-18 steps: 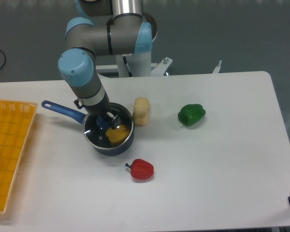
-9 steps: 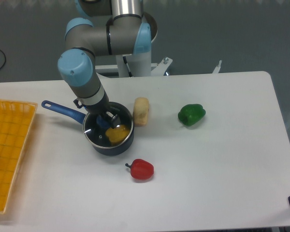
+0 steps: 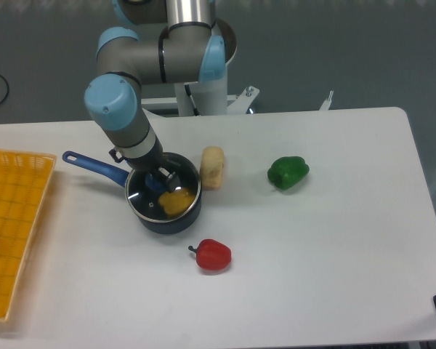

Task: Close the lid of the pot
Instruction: 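Hold the lid seated on the saucepan and release the knob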

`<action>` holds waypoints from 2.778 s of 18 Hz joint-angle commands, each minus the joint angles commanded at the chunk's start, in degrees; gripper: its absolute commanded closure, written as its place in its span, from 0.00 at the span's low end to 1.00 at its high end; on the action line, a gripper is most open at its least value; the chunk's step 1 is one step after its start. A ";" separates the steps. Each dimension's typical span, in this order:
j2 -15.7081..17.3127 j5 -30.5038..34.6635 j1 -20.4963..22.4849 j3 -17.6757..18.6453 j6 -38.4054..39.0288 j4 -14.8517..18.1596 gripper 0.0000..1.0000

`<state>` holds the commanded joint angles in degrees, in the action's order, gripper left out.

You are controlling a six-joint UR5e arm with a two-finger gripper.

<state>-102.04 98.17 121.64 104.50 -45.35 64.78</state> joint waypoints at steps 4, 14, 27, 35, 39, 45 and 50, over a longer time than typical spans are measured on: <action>-0.09 0.00 -0.09 0.00 0.09 0.00 0.54; -0.44 0.09 -0.26 0.00 0.09 -0.26 0.51; -0.88 1.14 -0.53 0.09 0.26 -0.44 0.51; -0.97 1.23 -0.79 0.44 0.27 -0.44 0.50; -0.97 2.20 -0.88 0.79 0.18 -0.44 0.50; -1.05 2.37 -0.88 0.62 0.26 -0.44 0.45; -1.67 2.46 -0.88 -0.09 0.70 -0.44 0.08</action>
<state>-103.71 100.63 120.76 104.42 -44.65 64.34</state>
